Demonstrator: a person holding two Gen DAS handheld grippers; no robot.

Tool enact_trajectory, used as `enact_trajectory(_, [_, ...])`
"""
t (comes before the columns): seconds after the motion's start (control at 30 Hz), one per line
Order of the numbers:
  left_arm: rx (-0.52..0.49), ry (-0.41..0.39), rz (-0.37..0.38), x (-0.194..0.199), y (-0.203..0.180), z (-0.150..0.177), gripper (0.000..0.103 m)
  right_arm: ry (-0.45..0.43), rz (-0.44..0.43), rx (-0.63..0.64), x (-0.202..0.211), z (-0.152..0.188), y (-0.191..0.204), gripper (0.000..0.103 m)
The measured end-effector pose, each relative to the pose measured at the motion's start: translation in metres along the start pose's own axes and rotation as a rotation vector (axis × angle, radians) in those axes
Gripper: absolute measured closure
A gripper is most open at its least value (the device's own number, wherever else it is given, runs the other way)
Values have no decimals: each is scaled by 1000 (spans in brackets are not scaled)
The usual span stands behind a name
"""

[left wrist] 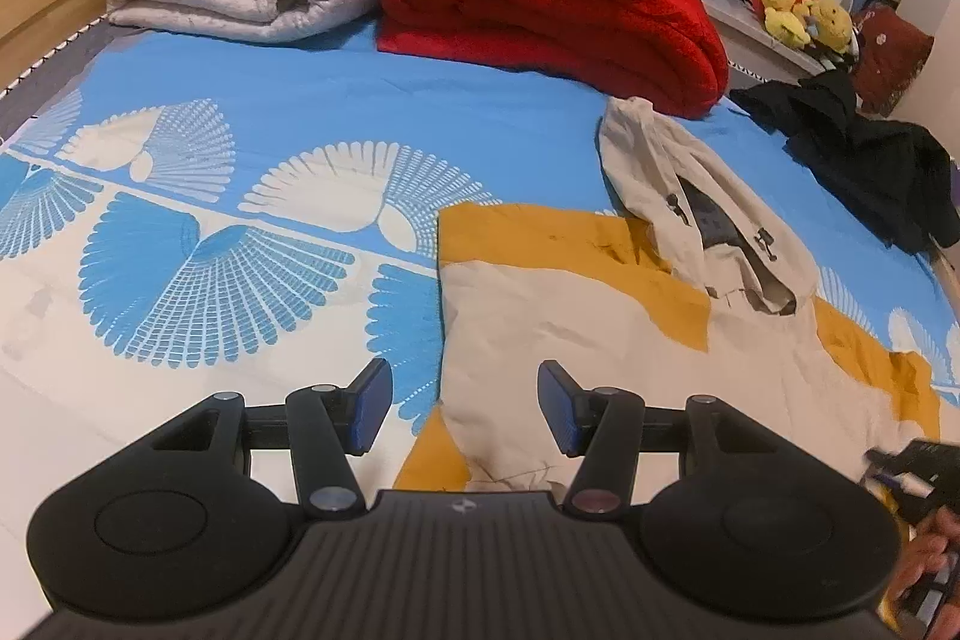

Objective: Fold large clothes

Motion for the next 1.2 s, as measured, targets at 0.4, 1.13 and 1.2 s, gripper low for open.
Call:
enact_trajectory(0.4, [-58,13,-8,-12,-17,13,44,-210,239,217,36,-51,-13,69])
enact_trajectory(1.13, [-88,7,44,-2,-49,19,44,16,89,364,-10,-43,-12,56])
enact_trajectory(1.2, [-89,8,43,-2,-50,20,44,-31,110,388,4,-54,-13,55])
Point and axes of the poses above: each gripper's, at about its wrist camera, not at the fingertips, and x roughly against the way its jaws point, y to its left, z to its underside, the point moved 8 cm from there along -x, roughly the way its jaws point, and after that the axes turned 15 degrees about -z, right-handed, at the moved point
